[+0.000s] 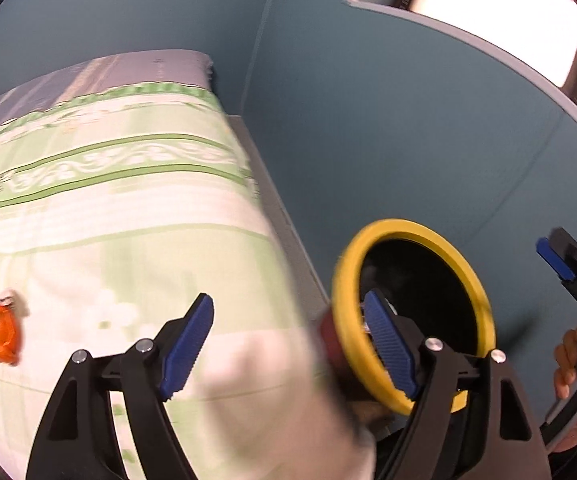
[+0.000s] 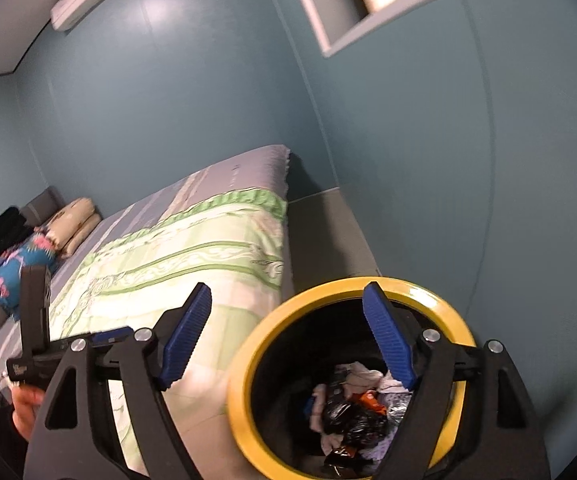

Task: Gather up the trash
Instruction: 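Move both open grippers back over the pink cloth and tangerine peel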

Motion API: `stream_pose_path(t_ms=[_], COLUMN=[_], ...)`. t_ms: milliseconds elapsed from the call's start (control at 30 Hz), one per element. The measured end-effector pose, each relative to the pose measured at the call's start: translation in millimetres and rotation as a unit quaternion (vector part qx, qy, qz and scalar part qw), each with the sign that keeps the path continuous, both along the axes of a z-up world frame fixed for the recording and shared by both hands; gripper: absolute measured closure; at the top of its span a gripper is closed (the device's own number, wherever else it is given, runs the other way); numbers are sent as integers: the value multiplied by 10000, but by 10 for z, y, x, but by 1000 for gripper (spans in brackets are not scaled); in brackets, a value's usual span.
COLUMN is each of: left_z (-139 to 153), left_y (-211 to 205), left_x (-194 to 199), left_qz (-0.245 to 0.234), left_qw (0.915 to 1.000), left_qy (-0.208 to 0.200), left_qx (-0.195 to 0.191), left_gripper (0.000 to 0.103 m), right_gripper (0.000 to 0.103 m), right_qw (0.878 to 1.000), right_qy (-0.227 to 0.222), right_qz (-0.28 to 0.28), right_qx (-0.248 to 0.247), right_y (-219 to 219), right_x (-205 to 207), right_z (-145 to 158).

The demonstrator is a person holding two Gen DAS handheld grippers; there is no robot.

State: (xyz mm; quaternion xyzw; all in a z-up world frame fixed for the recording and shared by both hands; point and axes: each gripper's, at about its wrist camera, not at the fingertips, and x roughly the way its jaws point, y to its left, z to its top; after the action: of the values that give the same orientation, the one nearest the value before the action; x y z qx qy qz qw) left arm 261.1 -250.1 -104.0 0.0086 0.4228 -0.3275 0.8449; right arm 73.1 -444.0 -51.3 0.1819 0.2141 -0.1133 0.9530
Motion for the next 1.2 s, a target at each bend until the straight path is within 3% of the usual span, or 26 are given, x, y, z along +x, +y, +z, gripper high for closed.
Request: stream_pose_path(t_ms=[267, 600, 900, 1200], left_z=[21, -93, -394, -805], left_y=[730, 1761, 2555, 3034], left_x=[208, 433, 593, 734], left_qz=[663, 1588, 2210, 2487], left_qw=[9975, 9863, 9735, 9650], left_qy=[-139, -124, 116, 452], left_qx=[179, 428, 569, 697], left_gripper=[28, 28, 28, 28], right_gripper=[27, 25, 24, 24], right_qw=[9976, 9866, 9670, 9486], right_qy=[81, 258, 650, 970], right_qz=[623, 1499, 2340, 2875], right_qx=[-284, -587, -776, -899], right_y=[491, 1217, 1951, 2489], right_x=[197, 562, 1069, 1489], right_z=[112, 115, -101, -302])
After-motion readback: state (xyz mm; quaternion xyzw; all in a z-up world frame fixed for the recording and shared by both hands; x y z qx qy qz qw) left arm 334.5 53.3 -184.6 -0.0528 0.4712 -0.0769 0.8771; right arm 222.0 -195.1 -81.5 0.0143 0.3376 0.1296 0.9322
